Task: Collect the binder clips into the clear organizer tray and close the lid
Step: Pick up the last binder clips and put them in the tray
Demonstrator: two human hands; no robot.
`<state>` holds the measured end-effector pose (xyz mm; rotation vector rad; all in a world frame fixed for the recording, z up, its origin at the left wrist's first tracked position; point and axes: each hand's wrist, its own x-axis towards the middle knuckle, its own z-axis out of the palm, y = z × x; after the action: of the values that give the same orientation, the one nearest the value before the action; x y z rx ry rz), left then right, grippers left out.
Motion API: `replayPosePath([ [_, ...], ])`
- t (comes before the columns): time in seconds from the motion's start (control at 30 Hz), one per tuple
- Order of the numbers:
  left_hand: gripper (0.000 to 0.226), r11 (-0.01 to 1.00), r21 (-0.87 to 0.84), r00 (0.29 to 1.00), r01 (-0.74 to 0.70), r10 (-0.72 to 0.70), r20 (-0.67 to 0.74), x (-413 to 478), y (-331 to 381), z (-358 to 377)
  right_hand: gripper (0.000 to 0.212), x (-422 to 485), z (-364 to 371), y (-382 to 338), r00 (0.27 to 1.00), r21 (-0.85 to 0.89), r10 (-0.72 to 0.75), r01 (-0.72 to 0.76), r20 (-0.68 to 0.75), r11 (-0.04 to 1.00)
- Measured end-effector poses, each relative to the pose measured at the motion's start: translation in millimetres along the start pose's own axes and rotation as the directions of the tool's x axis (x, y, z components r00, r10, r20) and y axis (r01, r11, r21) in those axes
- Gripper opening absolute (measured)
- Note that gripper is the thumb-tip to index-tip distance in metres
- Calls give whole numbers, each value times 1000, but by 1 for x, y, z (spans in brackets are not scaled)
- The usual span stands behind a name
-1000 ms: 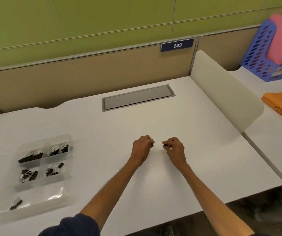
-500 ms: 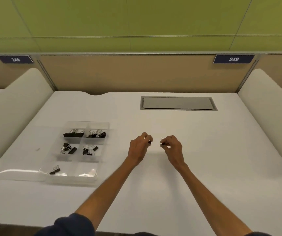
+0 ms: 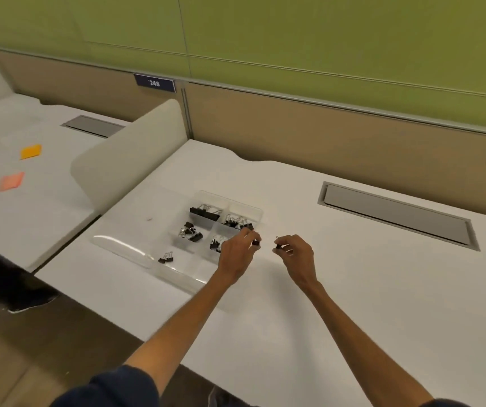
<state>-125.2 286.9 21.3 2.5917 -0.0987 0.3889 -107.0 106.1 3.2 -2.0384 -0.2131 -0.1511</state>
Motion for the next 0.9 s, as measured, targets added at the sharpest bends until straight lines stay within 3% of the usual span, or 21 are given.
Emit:
replayPosePath([
  [0.23,5,989,54,986,138,-133,-97,-12,-52,-34,20,15,56,-27,995,17,-49,48,83,999],
  [0.33,9,983,128,982,135,-115,-153,-18,-73,-44,18,17,82,-35,991,2,-64,64,118,998],
  [0.6,19,957,180,962,229,-193,-194,-35,-128,-67,24,21,144,-60,977,-64,-89,103,193,993],
  [0.9,14,939,185,945,291,-252,-207,-50,-168,-79,34,21,196,-72,949,-79,-172,199,263,977],
])
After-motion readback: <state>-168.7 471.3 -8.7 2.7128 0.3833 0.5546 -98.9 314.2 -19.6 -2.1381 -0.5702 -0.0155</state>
